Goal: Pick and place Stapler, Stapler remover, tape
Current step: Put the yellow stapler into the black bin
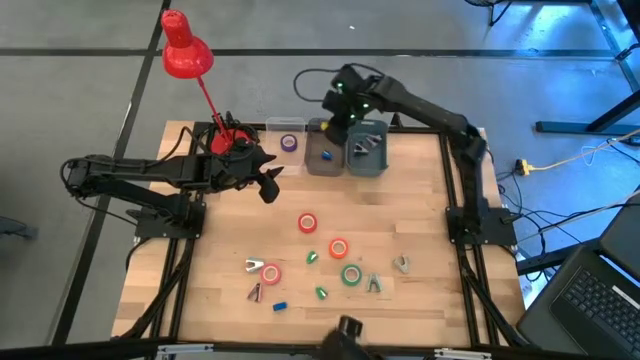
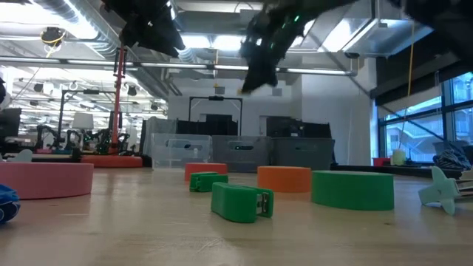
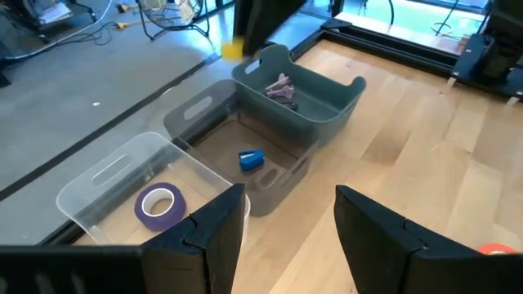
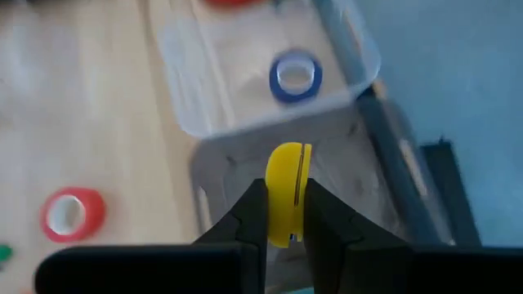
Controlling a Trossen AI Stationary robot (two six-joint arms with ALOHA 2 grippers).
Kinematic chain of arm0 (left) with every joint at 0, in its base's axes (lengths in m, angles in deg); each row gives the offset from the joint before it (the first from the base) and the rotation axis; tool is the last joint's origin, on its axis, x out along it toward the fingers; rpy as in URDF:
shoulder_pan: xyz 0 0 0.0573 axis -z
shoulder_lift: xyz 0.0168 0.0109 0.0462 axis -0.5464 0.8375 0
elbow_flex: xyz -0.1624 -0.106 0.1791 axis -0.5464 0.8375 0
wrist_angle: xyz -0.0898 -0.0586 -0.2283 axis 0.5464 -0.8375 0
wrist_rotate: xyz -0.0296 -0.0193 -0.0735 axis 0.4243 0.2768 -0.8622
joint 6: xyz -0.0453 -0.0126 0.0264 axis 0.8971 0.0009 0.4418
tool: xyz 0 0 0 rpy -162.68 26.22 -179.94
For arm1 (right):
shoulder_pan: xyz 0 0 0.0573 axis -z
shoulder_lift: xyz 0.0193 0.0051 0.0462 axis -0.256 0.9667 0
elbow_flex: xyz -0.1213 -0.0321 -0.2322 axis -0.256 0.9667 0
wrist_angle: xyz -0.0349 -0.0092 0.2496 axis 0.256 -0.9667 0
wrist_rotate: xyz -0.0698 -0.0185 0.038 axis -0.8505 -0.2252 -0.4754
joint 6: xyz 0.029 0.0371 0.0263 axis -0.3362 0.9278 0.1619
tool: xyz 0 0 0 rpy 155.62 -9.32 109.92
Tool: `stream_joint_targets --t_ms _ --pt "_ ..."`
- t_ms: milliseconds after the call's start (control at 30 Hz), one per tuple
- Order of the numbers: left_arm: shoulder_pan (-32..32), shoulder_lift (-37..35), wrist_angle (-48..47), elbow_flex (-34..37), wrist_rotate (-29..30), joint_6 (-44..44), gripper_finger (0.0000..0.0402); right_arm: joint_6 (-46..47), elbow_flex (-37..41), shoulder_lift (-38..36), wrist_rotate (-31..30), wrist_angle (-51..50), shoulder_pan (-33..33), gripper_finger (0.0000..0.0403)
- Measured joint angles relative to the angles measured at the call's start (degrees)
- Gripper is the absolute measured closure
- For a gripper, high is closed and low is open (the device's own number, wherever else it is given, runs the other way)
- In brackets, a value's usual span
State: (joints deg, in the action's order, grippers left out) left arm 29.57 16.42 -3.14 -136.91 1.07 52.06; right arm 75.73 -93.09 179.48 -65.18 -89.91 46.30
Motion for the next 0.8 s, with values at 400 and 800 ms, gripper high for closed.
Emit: stream_joint_targets --t_ms 400,800 --pt "0.02 0.0 -0.04 0.0 0.14 0.02 0.0222 -6.42 -6.76 17.18 -3.75 -2.15 2.16 0.0355" --pt "0.01 0.0 -0.04 0.02 1.15 0.03 0.0222 -9.54 -6.92 22.75 -8.5 -1.65 2.29 0.0355"
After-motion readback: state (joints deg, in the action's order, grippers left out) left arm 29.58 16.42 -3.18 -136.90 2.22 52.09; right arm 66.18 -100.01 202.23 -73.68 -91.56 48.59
